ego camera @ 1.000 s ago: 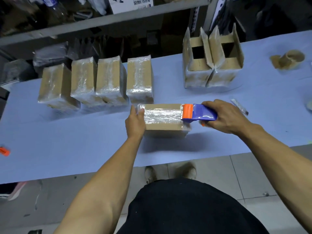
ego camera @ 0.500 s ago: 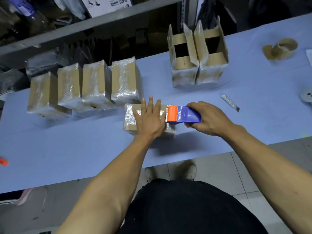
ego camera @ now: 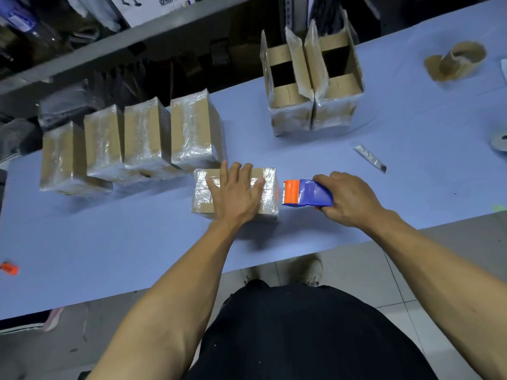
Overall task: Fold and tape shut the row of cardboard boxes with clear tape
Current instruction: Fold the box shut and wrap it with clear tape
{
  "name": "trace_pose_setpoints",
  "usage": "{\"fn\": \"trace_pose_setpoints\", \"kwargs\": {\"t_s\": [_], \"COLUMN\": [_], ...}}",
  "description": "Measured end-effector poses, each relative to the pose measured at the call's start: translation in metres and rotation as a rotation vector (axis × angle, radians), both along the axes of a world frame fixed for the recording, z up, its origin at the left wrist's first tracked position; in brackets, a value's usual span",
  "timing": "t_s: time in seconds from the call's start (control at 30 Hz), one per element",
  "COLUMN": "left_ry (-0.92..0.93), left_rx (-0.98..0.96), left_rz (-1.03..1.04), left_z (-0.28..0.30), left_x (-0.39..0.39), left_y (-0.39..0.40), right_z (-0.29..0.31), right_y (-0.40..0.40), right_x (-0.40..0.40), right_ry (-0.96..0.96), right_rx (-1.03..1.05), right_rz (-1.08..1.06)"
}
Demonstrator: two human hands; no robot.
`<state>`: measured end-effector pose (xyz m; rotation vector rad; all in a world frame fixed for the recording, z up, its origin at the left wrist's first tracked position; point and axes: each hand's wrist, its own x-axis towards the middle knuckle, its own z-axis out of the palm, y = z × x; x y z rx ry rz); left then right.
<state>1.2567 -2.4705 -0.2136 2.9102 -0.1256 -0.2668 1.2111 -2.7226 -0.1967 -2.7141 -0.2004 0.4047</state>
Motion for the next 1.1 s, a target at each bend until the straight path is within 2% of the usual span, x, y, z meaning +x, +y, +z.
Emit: {"fn": "trace_pose_setpoints", "kwargs": {"t_s": [0.23,0.67,0.8,0.87,0.97,1.1], "left_ry": [-0.007,-0.045,-0.068,0.017,0.252,0.390], "left_rx": [0.036,0.028,0.065,0.085,-0.134,-0.761], "left_rz": [-0.037,-0.052,-0.017,-0.012,0.105,0.351], "left_z": [-0.001,-0.002,0.002,0.006,0.008,-0.002], "left_x": [0.003,0.005,-0.001,0.004,0.006,-0.024], "left_y": [-0.001,0.000,0.010,0.024,0.040,0.034], "right_z": [0.019,0.035,0.022,0.020,0.024,0.029], "right_y": [0.036,0.092,0.098,0.083,0.064,0.067], "right_x": [0.017,0.013,0.006,0.003,0.010,0.012], "right_ry": [-0.057,-0.090,-0.063,-0.084,-0.151,-0.197], "right_rx": [-0.230,-0.463,-0.424,-0.359,-0.212,0.053], "right_rz": [0.040,-0.053,-0.066,-0.146,-0.344,-0.500]}}
